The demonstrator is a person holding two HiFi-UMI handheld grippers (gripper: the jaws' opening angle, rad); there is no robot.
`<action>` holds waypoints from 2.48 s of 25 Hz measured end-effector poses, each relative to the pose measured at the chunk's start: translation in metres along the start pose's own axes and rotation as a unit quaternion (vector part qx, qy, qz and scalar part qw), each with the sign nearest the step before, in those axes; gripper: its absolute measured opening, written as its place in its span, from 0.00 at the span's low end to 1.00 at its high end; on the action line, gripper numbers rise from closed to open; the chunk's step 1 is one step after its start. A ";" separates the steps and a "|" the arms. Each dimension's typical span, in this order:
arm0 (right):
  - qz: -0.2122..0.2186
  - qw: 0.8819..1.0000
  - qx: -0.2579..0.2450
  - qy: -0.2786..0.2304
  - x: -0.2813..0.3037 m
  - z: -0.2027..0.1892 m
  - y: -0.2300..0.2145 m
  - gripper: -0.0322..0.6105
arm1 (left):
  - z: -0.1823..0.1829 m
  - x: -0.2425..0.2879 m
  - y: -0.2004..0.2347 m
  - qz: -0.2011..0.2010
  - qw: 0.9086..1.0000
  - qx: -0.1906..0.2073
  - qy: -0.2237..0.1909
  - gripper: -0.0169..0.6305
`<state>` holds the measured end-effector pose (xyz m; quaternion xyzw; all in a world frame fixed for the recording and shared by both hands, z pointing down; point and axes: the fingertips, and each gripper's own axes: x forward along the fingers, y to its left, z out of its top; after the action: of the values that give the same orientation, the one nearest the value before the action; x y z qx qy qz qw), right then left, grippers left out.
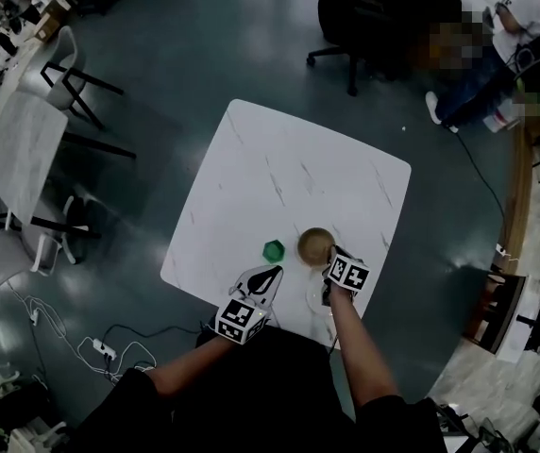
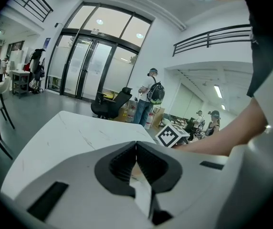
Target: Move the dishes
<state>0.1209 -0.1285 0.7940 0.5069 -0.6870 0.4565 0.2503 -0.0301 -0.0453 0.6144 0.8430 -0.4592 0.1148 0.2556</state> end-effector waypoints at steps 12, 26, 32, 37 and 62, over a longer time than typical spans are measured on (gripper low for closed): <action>0.016 0.999 0.008 -0.037 -0.027 0.013 -0.006 0.11 | -0.010 0.001 -0.022 -0.019 1.000 0.010 0.007 0.05; 0.019 0.996 0.007 -0.081 -0.124 -0.034 -0.054 0.08 | -0.063 0.041 -0.072 -0.079 0.994 0.014 0.073 0.05; 0.008 0.999 -0.010 -0.037 -0.120 -0.087 -0.079 0.09 | -0.121 0.063 -0.075 -0.089 0.983 0.008 0.160 0.05; 0.010 1.000 -0.020 0.000 -0.111 -0.112 -0.092 0.10 | -0.161 0.078 -0.067 -0.081 0.972 -0.042 0.217 0.05; 0.049 0.996 0.036 0.072 -0.076 -0.135 -0.096 0.16 | -0.227 0.101 -0.057 -0.047 0.943 -0.100 0.313 0.14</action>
<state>0.2211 0.0194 0.8307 0.4472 -0.6744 0.5276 0.2584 0.0827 0.0301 0.8305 0.7551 -0.3256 0.3139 0.4746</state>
